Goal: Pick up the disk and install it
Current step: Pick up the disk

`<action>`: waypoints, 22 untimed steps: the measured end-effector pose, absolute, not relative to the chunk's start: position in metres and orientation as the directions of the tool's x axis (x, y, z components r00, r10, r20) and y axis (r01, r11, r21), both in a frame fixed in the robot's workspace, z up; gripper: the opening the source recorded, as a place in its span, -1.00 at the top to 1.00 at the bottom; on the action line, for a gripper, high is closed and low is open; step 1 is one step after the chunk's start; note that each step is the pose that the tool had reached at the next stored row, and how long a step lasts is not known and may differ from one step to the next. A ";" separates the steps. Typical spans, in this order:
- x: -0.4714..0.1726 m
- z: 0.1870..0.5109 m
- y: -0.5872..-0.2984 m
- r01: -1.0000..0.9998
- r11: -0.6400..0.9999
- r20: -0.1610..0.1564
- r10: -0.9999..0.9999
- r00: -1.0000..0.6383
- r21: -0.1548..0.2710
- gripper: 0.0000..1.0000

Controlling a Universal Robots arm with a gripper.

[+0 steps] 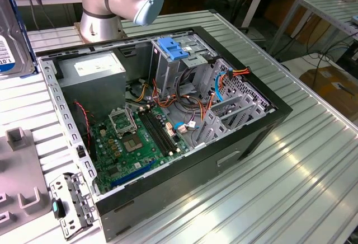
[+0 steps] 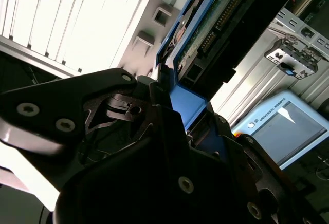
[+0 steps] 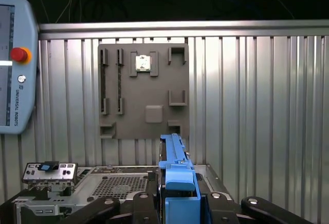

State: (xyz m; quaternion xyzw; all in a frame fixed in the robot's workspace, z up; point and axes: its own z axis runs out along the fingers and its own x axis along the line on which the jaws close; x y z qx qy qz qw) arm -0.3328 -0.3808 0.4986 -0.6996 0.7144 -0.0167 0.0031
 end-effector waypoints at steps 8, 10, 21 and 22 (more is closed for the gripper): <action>-0.317 0.499 -0.381 -0.999 0.021 0.019 -1.000 -0.021 -0.028 0.25; -0.314 0.499 -0.381 -0.999 0.021 0.019 -1.000 -0.021 -0.028 0.25; -0.297 0.499 -0.381 -0.999 0.021 0.019 -1.000 -0.021 -0.028 0.25; -0.296 0.499 -0.381 -0.999 0.021 0.019 -1.000 -0.021 -0.028 0.25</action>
